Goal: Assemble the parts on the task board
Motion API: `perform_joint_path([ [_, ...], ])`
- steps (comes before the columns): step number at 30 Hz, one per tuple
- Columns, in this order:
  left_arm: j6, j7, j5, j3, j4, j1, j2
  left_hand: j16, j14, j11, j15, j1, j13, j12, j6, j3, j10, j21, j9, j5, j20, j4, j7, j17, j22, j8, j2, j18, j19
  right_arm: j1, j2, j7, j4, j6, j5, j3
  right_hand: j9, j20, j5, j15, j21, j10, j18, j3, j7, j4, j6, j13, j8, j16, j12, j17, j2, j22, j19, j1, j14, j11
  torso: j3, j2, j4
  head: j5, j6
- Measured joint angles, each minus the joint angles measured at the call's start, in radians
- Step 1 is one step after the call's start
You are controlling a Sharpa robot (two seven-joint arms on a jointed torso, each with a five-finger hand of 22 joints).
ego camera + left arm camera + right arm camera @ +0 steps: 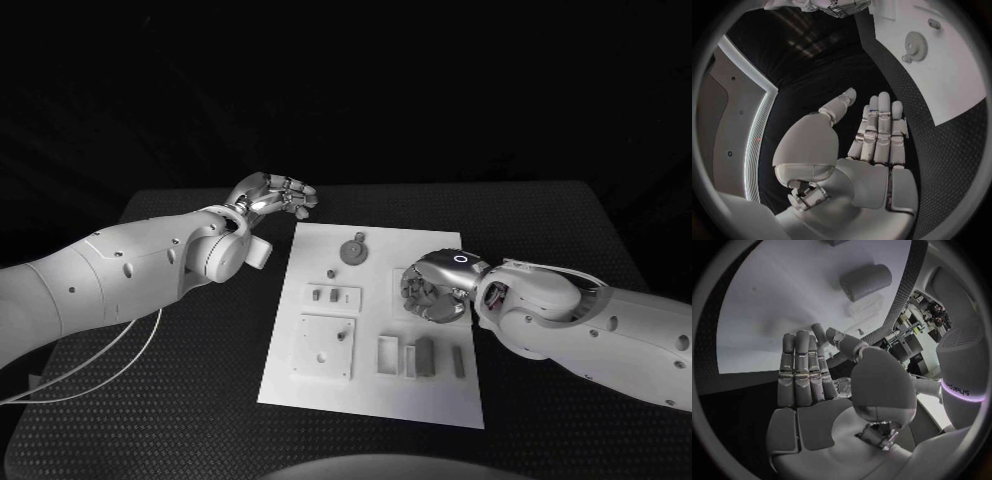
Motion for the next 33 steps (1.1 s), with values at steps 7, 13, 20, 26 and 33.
perform_joint_path([
  [7,0.001,0.0,0.0,0.0,0.001,0.0,-0.001,-0.003,0.0,0.0,0.0,0.0,0.0,0.0,0.0,-0.002,0.0,0.0,0.0,0.0,0.0,0.001,0.0,0.001,0.001,0.0,0.0,0.0,0.0,-0.001,0.005,-0.003,0.001,-0.001,-0.019,-0.001,0.004,-0.009,0.0,-0.011,0.014,0.017,0.0,0.012,-0.009,0.001,0.023,0.02,0.011,0.005,0.009,0.01,0.009,0.001,0.016,-0.006,0.011,-0.01,0.0004,0.0,-0.0003,0.002,-0.003],
  [13,0.002,-0.001,0.0,0.0,0.003,0.0,-0.001,-0.006,0.0,0.0,0.0,0.0,0.0,0.0,0.0,-0.003,0.0,0.0,0.0,0.0,0.0,0.003,0.0,0.001,0.001,0.0,0.0,0.0,0.0,-0.001,0.011,-0.008,-0.001,-0.003,-0.029,0.0,0.005,-0.012,0.0,-0.012,0.019,0.021,0.0,0.016,-0.014,-0.001,0.028,0.028,0.011,0.005,0.013,0.014,0.015,0.001,0.019,-0.012,0.013,-0.014,0.0008,-0.001,-0.0006,0.003,-0.005],
  [20,0.003,-0.001,0.001,0.0,0.004,0.0,-0.002,-0.006,0.0,0.0,0.0,0.0,0.0,0.0,0.0,-0.003,0.0,0.0,0.0,0.0,0.0,0.003,0.0,0.002,0.001,0.0,0.0,0.0,0.0,-0.001,0.015,-0.015,-0.002,-0.005,-0.037,0.0,0.005,-0.012,0.0,-0.012,0.019,0.021,0.0,0.022,-0.013,0.0,0.029,0.029,0.012,0.005,0.013,0.015,0.015,0.001,0.019,-0.012,0.013,-0.014,0.0009,-0.001,-0.0012,0.003,-0.006],
  [26,0.003,-0.001,0.001,0.0,0.005,0.0,-0.003,-0.006,0.0,0.0,0.0,0.0,-0.001,0.0,0.0,-0.003,0.0,0.0,0.0,0.0,0.0,0.003,0.0,0.002,0.002,0.0,0.0,0.0,0.0,-0.001,0.016,-0.022,-0.002,-0.013,-0.047,-0.001,0.006,-0.016,0.0,-0.018,0.029,0.036,-0.001,0.059,-0.018,-0.005,0.05,0.041,0.019,0.013,0.022,0.023,0.042,0.001,0.027,-0.004,0.026,-0.02,0.001,-0.001,-0.001,0.001,-0.007],
  [33,0.003,-0.001,0.001,0.0,0.005,0.0,-0.002,-0.006,0.0,0.0,0.0,0.0,-0.001,0.0,0.0,-0.003,0.0,0.0,0.0,0.0,0.0,0.003,0.0,0.003,0.002,0.0,0.0,0.0,0.0,-0.001,0.011,-0.028,0.001,-0.024,-0.054,-0.001,0.006,-0.025,-0.003,-0.029,0.053,0.055,-0.003,0.094,-0.03,-0.02,0.074,0.066,0.031,0.025,0.033,0.04,0.06,0.0,0.046,-0.017,0.043,-0.03,0.0008,-0.001,-0.0001,0.0,-0.007],
])
